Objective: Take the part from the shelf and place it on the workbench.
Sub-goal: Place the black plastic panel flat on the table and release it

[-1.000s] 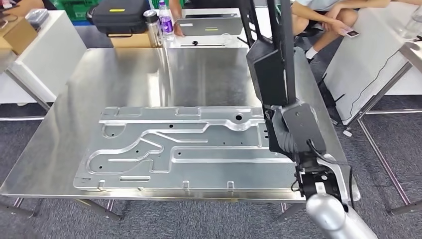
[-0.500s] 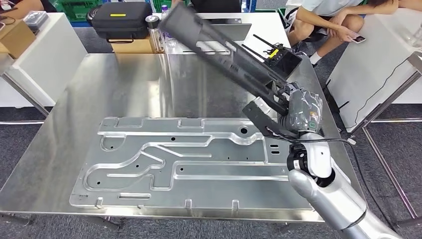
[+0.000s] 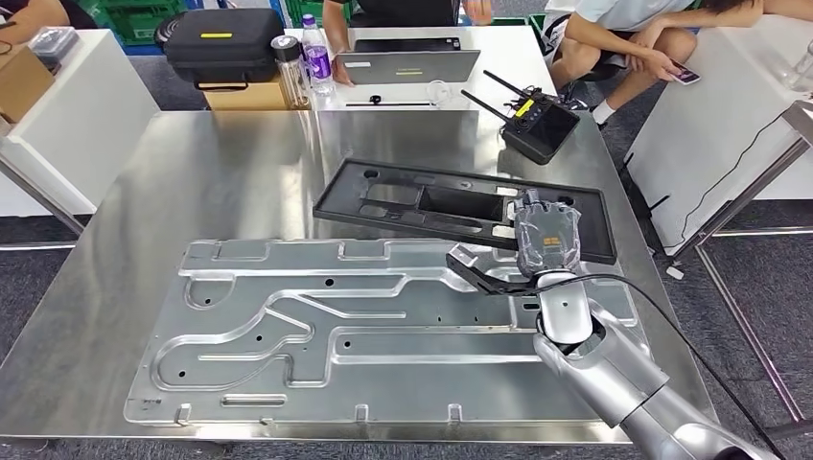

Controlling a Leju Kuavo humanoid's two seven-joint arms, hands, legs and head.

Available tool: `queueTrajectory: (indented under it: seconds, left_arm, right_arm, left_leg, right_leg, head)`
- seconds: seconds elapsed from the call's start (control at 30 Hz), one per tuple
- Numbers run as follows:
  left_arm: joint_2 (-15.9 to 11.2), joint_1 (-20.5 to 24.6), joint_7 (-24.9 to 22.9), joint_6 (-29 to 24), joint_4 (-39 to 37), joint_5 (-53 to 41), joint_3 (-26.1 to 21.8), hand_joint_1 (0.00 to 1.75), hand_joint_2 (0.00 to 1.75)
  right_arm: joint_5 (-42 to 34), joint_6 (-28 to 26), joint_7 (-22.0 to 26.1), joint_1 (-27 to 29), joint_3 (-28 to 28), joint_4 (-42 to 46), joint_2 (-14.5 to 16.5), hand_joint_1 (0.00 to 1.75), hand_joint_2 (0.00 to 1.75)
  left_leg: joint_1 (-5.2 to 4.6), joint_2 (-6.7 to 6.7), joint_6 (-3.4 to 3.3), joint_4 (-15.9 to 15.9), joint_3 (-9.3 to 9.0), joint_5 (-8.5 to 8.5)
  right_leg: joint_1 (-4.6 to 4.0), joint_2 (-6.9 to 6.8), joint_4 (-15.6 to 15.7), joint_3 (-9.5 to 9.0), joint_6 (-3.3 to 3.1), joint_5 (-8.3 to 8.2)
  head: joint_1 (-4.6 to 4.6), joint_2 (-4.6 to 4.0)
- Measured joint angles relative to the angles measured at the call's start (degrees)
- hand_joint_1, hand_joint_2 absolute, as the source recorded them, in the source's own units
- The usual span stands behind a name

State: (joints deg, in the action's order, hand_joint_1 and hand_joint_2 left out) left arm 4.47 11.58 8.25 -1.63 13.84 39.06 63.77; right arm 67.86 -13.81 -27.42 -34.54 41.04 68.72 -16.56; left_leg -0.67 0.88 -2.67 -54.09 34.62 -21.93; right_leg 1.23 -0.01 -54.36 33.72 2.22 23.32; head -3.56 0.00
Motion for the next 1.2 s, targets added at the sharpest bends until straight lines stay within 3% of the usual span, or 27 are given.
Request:
queueTrajectory:
  seconds: [0.13,0.27,0.4,0.57,0.67,0.77,0.9,1.07,1.13,1.2]
  left_arm:
    - [0.06,-0.06,0.78,0.34,0.0,-1.45,-0.01,0.0,1.75]
    - [0.25,-0.19,0.61,-1.52,0.0,-1.69,0.0,0.0,1.75]
    - [0.31,-0.22,0.6,-1.78,0.0,-1.57,-0.01,0.0,0.0]
    - [0.32,-0.25,-0.1,-1.86,0.0,-0.98,-0.01,0.0,0.0]
    - [0.32,-0.42,-1.17,-2.3,0.0,-0.69,-0.01,0.0,0.0]
    - [0.31,-0.59,-1.83,-2.5,0.0,-0.63,-0.01,0.0,0.0]
    - [0.28,-0.63,-1.95,-2.51,0.0,0.03,-0.08,0.0,0.0]
    - [0.14,-0.92,-2.39,-2.97,0.0,2.25,-0.92,0.0,0.0]
    - [0.08,-0.93,-3.1,-3.36,0.0,2.62,-1.32,0.0,0.0]
    - [0.03,-0.95,-4.2,-4.09,0.0,2.88,-1.54,0.0,0.0]
  right_arm:
    - [1.82,-0.13,0.84,0.6,0.66,-2.16,-0.14,0.0,0.0]
    - [2.88,-0.78,0.79,0.69,1.14,-3.51,0.14,0.0,0.0]
    - [3.16,-1.02,0.67,0.8,1.48,-4.18,0.3,0.0,0.0]
    - [3.18,-1.15,0.69,0.99,1.58,-4.74,0.56,0.0,0.0]
    - [-2.77,-1.32,1.19,1.51,1.49,-4.83,1.04,0.0,0.0]
    - [-20.13,-0.84,2.51,2.06,1.05,-4.8,2.16,0.0,0.0]
    - [-50.31,0.06,4.62,1.9,0.55,-3.52,3.96,0.0,0.0]
    - [-81.78,-0.98,10.94,1.67,-0.18,1.54,5.81,0.0,0.0]
    - [-88.94,-1.38,12.17,2.2,-0.17,3.89,6.56,0.0,0.0]
    - [-93.89,-0.47,14.78,3.12,-0.17,6.18,7.29,0.0,0.0]
  left_leg:
    - [0.03,0.24,-0.02,0.13,-0.33,0.38]
    - [-0.05,0.28,-0.43,0.12,-0.35,0.22]
    - [-0.09,0.25,-0.59,0.1,-0.36,0.12]
    - [0.01,0.21,-0.6,0.14,-0.48,0.12]
    - [0.12,0.18,-0.59,0.25,-0.67,0.11]
    - [0.2,0.15,-0.56,0.34,-0.82,0.12]
    - [0.27,0.02,-0.52,0.45,-1.08,0.11]
    - [0.4,-0.26,-0.28,0.49,-1.62,-0.05]
    - [0.32,-0.32,-0.34,0.41,-1.7,-0.06]
    - [0.42,-0.29,-0.88,0.95,-1.99,0.41]
  right_leg:
    - [-0.29,0.05,-0.21,-0.06,-2.19,0.11]
    - [-0.29,0.02,0.36,-0.38,-1.75,0.01]
    - [-0.15,0.04,0.87,-0.64,0.52,-0.06]
    - [-0.26,0.05,0.91,-0.71,0.73,-0.06]
    - [-0.39,0.06,0.91,-0.85,0.71,-0.04]
    - [-0.47,0.08,0.91,-0.96,0.69,-0.02]
    - [-0.55,0.18,0.91,-1.13,0.64,0.02]
    - [-0.65,0.44,0.91,-1.59,0.47,0.13]
    - [-0.54,0.48,1.01,-1.69,0.56,0.01]
    - [-0.41,0.34,1.33,-1.91,0.89,-0.2]
  head:
    - [0.03,0.0]
    - [0.04,0.0]
    - [0.03,0.0]
    - [0.02,0.0]
    - [0.02,0.0]
    - [0.02,0.0]
    - [0.02,0.0]
    - [0.02,0.0]
    - [0.01,0.0]
    - [0.02,0.0]
